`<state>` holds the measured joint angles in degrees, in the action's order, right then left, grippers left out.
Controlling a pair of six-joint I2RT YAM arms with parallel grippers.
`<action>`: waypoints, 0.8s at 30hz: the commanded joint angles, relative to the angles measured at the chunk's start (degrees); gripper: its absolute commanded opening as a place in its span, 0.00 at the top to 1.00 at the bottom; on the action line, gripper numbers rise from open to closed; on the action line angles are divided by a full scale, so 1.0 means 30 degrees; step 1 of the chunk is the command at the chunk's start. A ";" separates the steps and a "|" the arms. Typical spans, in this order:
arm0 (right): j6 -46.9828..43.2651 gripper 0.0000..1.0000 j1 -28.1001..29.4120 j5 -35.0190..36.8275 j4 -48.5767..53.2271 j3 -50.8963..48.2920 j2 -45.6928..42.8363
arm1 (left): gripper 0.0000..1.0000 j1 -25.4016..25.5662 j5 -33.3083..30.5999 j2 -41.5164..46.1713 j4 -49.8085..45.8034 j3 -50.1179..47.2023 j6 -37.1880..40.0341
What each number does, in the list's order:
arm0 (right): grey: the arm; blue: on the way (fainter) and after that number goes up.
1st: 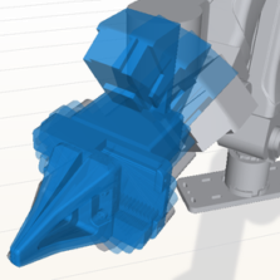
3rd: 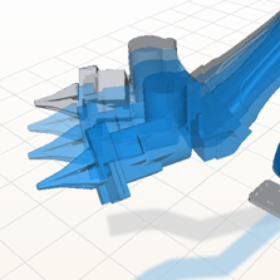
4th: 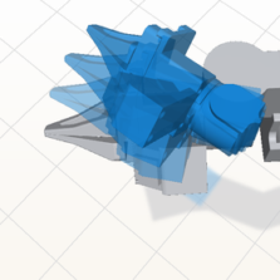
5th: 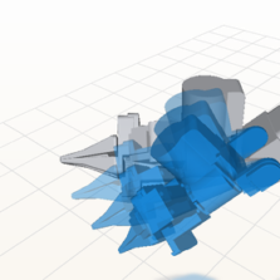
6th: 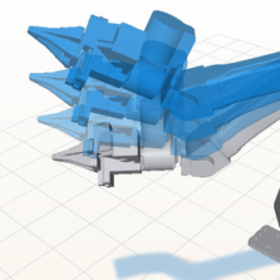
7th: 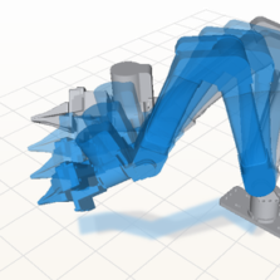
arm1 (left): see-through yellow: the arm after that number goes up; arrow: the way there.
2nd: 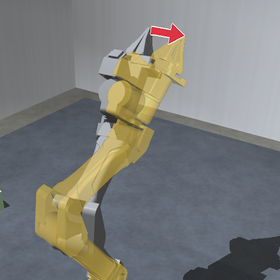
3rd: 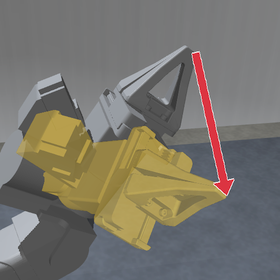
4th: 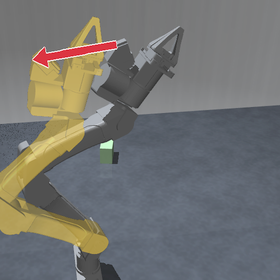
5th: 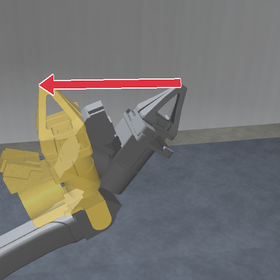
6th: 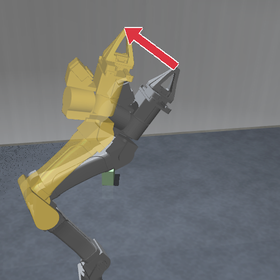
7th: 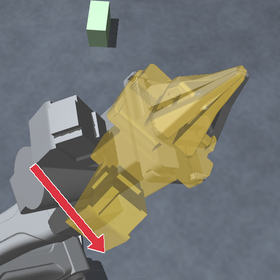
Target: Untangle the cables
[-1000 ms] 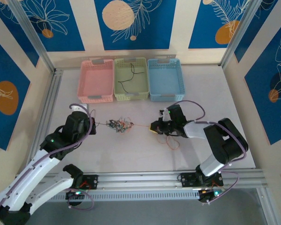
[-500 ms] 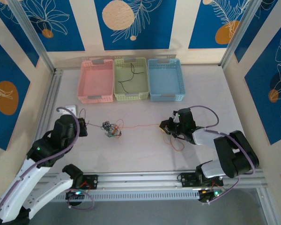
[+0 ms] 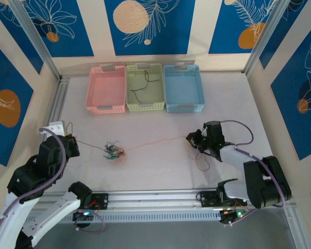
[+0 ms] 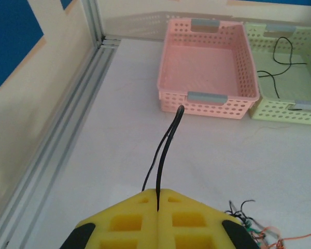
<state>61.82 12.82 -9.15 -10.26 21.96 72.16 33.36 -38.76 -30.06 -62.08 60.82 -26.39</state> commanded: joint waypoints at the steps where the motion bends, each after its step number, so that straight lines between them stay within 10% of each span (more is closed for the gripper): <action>1: 0.0442 1.00 -0.0204 0.0670 0.0716 -0.0473 -0.0655 | 1.00 -0.0247 -0.0738 0.0134 -0.0748 0.0076 0.0374; 24: -0.0033 1.00 -0.3312 0.3796 0.4561 -0.1413 -0.5632 | 1.00 -0.0236 -0.3171 0.0157 -0.1783 0.1744 0.1793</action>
<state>63.44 5.10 -0.40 -0.14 18.46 56.58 33.36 -45.19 -30.04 -66.13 63.79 -23.09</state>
